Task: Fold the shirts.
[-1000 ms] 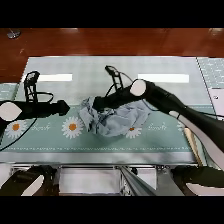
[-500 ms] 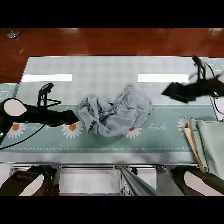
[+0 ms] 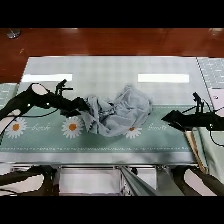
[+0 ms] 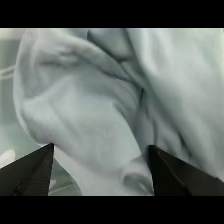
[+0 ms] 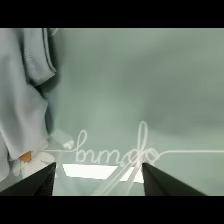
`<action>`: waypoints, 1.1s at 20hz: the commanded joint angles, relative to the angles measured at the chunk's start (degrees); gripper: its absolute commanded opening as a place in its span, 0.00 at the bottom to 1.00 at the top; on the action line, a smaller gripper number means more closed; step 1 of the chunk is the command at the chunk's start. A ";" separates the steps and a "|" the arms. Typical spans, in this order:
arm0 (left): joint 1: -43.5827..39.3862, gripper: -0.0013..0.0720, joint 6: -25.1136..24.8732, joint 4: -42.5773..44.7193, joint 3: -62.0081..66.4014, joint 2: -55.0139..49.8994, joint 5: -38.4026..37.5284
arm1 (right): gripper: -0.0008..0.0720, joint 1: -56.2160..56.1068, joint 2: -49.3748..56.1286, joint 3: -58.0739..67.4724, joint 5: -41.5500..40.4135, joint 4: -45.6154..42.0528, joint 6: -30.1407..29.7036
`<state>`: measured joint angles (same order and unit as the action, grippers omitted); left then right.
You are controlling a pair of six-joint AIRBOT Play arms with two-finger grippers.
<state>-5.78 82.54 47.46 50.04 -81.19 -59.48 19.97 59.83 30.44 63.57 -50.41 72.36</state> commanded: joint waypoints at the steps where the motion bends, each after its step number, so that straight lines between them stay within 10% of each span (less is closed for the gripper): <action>1: 0.11 0.34 -3.96 -0.83 5.77 -6.40 -6.32 | 0.86 -3.28 1.14 -1.27 -1.38 4.11 -1.09; 2: 0.15 0.05 -6.86 -0.83 6.84 -6.43 -7.52 | 0.86 -6.62 2.64 -1.20 -2.29 6.19 -1.11; 11: 3.30 0.05 -9.90 -0.81 11.17 -4.09 -11.96 | 0.86 -26.80 22.64 14.19 -11.61 12.26 4.59; 12: 4.00 0.05 -9.92 -0.83 11.19 -2.91 -11.96 | 0.79 -27.34 24.11 16.04 -11.47 12.24 5.29; 15: 6.38 0.05 -9.94 -0.87 11.82 2.16 -11.50 | 0.05 -27.15 25.03 21.35 -9.75 12.20 5.35; 22: 14.95 0.05 -10.10 -8.57 25.92 23.30 1.62 | 0.05 -22.97 14.45 61.88 4.72 -2.56 9.33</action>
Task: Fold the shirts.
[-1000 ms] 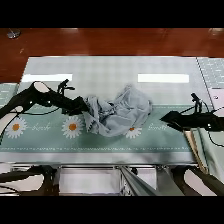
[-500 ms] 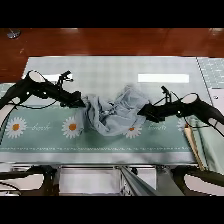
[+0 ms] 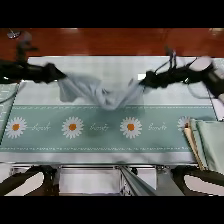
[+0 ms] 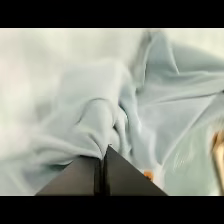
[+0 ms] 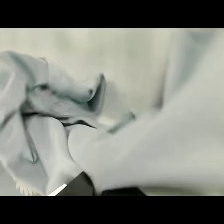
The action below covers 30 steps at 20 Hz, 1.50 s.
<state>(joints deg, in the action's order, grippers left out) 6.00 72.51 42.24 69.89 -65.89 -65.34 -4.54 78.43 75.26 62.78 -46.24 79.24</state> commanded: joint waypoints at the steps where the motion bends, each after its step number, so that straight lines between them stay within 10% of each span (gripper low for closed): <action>1: 4.11 0.05 -0.04 -3.26 9.01 10.80 9.88 | 0.05 1.90 -5.81 23.50 7.37 -8.31 2.71; 13: 14.38 0.05 0.17 15.58 19.65 41.94 11.08 | 0.05 1.95 -35.41 38.51 37.64 -14.12 6.19; 18: 14.38 0.05 1.42 14.23 11.82 42.56 2.12 | 0.05 1.92 -41.99 20.44 42.77 -13.55 12.26; 24: 13.25 0.05 -9.01 -0.83 -16.31 35.36 3.82 | 0.05 1.92 -50.21 -28.41 20.48 -11.10 12.48; 30: -1.33 0.05 -14.43 -2.80 -26.86 20.65 31.87 | 0.05 1.92 -31.54 -39.93 -12.70 -7.43 7.85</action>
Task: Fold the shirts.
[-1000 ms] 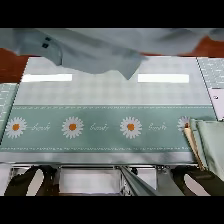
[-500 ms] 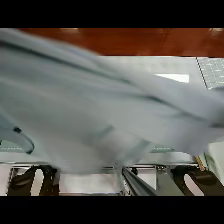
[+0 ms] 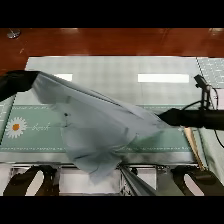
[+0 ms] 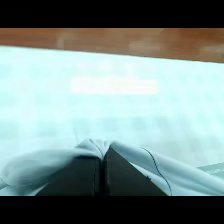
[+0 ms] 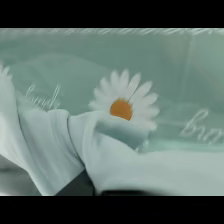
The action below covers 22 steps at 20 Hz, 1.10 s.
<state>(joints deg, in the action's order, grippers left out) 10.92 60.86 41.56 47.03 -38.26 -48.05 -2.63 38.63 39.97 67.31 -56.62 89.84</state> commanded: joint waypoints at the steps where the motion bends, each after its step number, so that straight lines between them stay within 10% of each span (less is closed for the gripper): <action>1: -8.70 0.05 -2.78 -2.12 -3.65 -10.32 19.96 | 0.05 0.02 13.79 -2.93 -21.59 5.35 -4.13; 6: -16.35 0.05 -1.42 -2.19 0.48 -25.73 29.40 | 0.05 0.07 42.16 18.49 -26.75 9.49 -6.03; 7: -16.92 0.17 0.50 -2.19 1.46 -27.67 28.20 | 0.16 0.39 46.62 23.21 -24.06 10.60 -5.86; 9: -17.05 0.97 1.01 -2.12 3.28 -29.64 24.20 | 0.87 2.10 53.72 32.30 -15.17 13.25 -6.08; 16: 0.22 0.97 14.93 10.29 7.34 -29.03 -26.21 | 0.87 21.51 46.71 39.21 13.75 -6.36 -9.53; 22: 1.46 0.97 19.56 15.45 -19.23 -21.00 -26.14 | 0.86 34.67 25.66 5.66 -2.43 -0.07 -15.56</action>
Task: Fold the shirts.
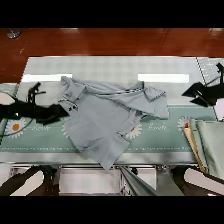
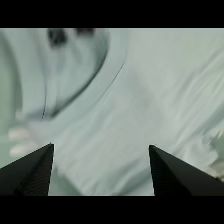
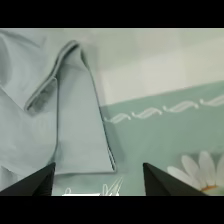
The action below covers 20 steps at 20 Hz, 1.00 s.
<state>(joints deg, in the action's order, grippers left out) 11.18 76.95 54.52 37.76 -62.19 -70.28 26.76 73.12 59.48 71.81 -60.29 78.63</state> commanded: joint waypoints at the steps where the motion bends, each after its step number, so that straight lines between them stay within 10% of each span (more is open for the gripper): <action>1: 0.72 0.98 4.70 2.49 -12.70 3.52 -4.57 | 0.86 5.27 -11.10 -17.44 -8.15 3.89 -5.33; 7: -5.60 0.98 6.32 -5.64 -20.22 6.99 -1.70 | 0.86 4.92 -14.95 -24.63 -10.19 9.90 -7.39; 15: -22.95 0.94 7.80 -24.83 -24.72 7.23 20.63 | 0.86 4.92 -14.95 -24.63 -8.15 9.86 -7.96; 17: -22.97 0.07 4.24 -27.32 -24.15 7.26 22.40 | 0.86 4.92 -14.95 -24.63 -8.17 9.44 -7.93; 20: -22.84 0.05 2.01 -27.54 -22.01 7.23 22.29 | 0.86 4.92 -14.82 -24.63 -8.83 4.07 -6.21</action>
<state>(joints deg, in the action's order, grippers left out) -10.79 81.43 30.37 14.48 -55.02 -50.85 31.64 58.22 34.92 63.40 -52.23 70.85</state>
